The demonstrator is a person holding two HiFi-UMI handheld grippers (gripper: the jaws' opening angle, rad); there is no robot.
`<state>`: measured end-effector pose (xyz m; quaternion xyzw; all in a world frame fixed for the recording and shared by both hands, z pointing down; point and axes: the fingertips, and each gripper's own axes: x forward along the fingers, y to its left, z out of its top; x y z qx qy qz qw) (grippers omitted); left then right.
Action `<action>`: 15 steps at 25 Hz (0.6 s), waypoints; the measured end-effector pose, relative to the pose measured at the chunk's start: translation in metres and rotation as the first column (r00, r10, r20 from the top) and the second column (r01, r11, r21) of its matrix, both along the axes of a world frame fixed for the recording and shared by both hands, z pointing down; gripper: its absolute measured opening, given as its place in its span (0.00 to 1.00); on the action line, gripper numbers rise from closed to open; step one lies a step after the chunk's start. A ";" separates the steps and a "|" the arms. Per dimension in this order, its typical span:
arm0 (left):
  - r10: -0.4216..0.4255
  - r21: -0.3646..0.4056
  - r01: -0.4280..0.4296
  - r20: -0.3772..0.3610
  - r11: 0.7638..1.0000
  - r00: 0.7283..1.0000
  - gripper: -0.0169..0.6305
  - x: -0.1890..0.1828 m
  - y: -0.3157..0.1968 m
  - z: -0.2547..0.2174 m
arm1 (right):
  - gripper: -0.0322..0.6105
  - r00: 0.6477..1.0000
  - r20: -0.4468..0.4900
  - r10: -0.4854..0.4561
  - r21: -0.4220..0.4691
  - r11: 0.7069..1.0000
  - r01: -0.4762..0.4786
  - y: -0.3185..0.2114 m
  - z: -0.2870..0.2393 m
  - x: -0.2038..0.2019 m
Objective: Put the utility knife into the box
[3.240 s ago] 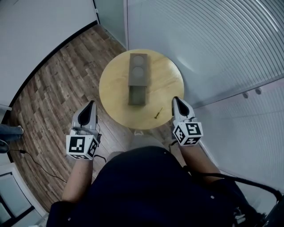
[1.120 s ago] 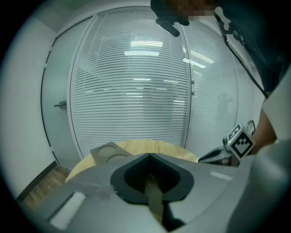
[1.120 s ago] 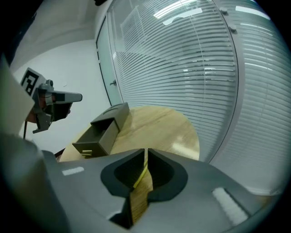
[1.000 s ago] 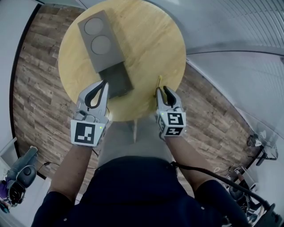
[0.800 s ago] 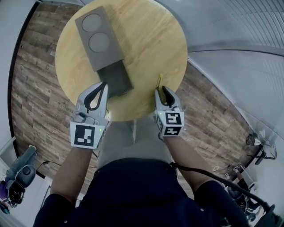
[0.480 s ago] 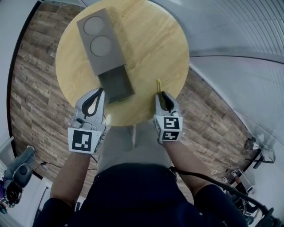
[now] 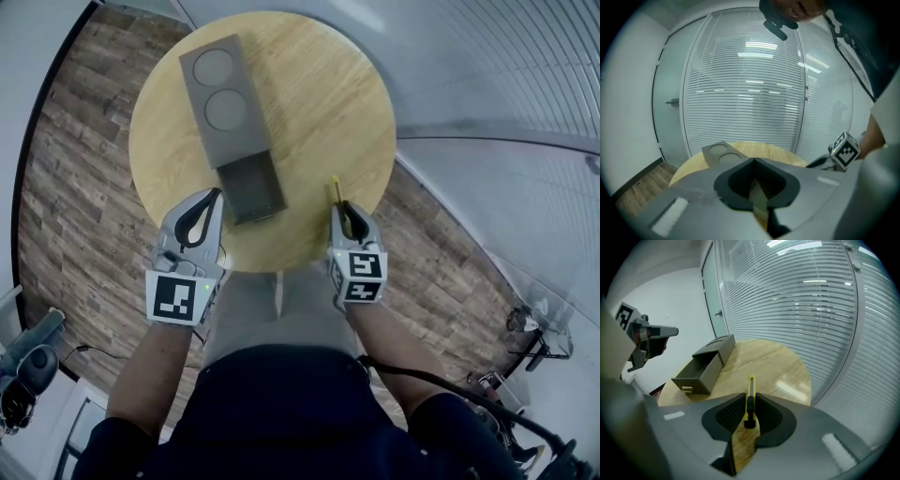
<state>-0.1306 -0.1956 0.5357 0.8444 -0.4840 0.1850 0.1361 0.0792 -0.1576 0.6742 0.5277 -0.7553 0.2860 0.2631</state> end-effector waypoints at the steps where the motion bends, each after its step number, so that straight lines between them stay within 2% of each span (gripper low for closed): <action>1: -0.006 0.005 0.006 -0.001 1.000 1.000 0.03 -0.001 -0.001 -0.004 | 0.16 1.000 0.002 -0.004 0.005 1.000 0.004 -0.002 -0.004 0.000; 9: -0.048 0.057 0.048 0.003 0.997 0.999 0.03 -0.016 -0.004 -0.043 | 0.16 0.997 0.005 -0.078 0.077 0.994 0.077 -0.019 -0.054 -0.015; 15: -0.063 0.121 0.066 -0.028 0.990 0.998 0.03 -0.020 0.005 -0.085 | 0.16 0.995 0.027 -0.094 0.133 0.987 0.089 -0.028 -0.106 -0.016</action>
